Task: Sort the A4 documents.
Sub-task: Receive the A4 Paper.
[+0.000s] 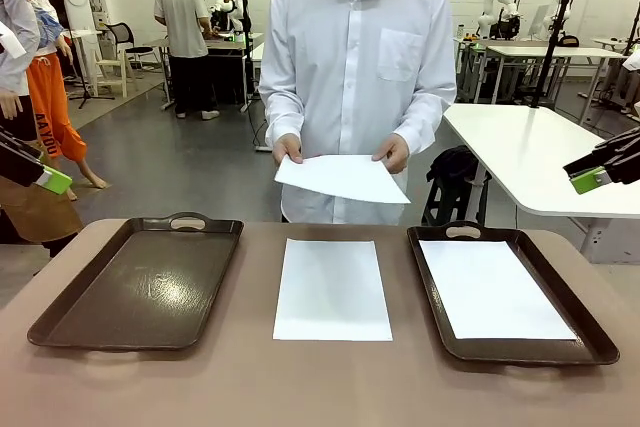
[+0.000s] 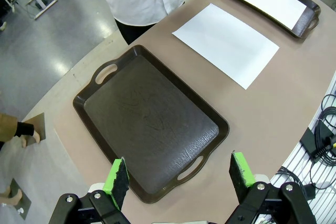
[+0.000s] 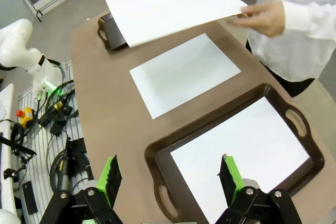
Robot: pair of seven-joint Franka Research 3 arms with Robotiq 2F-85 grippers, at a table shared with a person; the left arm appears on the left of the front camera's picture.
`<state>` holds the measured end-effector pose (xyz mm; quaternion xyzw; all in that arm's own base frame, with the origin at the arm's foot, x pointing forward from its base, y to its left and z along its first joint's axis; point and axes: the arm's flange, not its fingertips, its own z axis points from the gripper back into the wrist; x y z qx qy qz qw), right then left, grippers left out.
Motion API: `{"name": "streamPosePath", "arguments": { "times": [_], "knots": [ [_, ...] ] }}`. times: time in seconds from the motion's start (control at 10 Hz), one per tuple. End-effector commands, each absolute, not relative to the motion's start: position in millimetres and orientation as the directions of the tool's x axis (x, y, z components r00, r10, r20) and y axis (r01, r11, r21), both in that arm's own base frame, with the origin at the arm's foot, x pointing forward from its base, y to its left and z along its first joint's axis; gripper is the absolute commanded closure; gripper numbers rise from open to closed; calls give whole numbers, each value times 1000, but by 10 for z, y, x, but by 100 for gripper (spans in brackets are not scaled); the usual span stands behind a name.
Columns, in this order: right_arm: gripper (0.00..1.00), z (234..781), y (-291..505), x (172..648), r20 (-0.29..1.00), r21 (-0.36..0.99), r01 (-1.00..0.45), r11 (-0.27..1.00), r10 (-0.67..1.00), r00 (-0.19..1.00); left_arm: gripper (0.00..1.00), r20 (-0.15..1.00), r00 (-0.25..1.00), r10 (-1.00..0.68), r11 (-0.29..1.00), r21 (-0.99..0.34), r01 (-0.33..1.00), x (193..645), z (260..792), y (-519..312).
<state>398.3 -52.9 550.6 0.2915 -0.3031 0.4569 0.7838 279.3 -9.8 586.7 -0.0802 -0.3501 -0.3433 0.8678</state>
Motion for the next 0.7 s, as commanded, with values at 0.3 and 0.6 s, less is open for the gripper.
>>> {"name": "streamPosePath", "arguments": {
  "times": [0.3, 0.6],
  "knots": [
    [3, 5508, -527, 3977, 743, 181, -894, 410, 539, 398, 0, 663, 520, -539, 752, 100, 652, 2796, 5864, -91],
    [3, 5508, -527, 3977, 743, 181, -894, 410, 539, 398, 0, 663, 520, -539, 752, 100, 652, 2796, 5864, -91]
  ]
}}
